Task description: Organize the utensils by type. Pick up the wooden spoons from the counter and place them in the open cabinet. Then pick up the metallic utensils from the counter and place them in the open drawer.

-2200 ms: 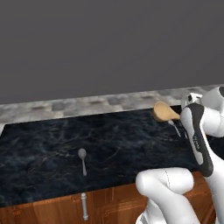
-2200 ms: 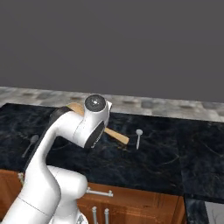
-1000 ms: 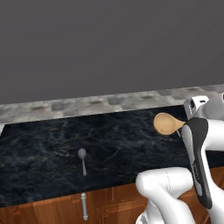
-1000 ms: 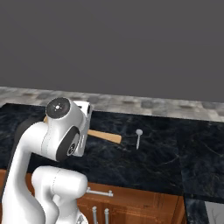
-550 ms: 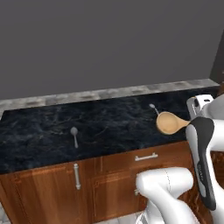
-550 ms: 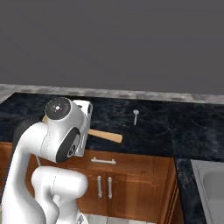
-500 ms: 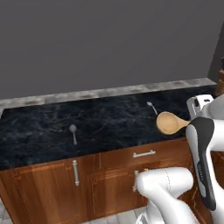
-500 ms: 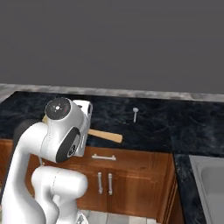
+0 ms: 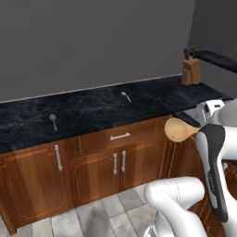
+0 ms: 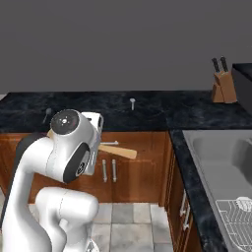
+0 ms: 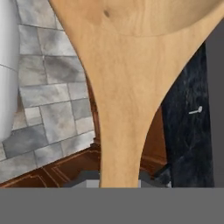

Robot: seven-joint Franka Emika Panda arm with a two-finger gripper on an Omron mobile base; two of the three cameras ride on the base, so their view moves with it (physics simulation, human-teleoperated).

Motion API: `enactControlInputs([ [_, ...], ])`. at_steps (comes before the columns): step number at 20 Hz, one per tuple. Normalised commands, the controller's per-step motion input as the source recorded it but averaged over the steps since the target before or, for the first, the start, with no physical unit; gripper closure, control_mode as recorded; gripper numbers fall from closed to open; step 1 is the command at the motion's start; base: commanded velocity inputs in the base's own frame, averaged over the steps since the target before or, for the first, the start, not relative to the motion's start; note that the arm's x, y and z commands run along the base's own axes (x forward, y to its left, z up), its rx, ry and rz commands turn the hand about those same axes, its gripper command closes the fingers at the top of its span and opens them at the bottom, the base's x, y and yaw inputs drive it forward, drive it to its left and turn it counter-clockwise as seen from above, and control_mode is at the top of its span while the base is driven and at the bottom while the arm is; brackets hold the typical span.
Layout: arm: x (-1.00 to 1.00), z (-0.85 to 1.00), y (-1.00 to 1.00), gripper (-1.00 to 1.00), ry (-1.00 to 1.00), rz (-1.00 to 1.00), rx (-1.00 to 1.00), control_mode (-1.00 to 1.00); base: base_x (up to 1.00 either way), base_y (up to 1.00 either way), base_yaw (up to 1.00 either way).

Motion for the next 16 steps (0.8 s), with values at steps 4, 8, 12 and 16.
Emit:
enactControlInputs([
  [4, 0.00, 0.00, 0.00, 1.00, 0.00, 0.00, 0.00, 1.00, -0.74, 0.08, -0.59],
  [8, 0.00, 0.00, 0.00, 1.00, 0.00, 0.00, 0.00, 1.00, -0.66, 0.16, -0.69],
  [12, 0.00, 0.00, 0.00, 1.00, 0.00, 0.00, 0.00, 1.00, -0.67, 0.15, -0.66],
  [16, 0.00, 0.00, 0.00, 1.00, 0.00, 0.00, 0.00, 1.00, -0.78, 0.06, -0.51],
])
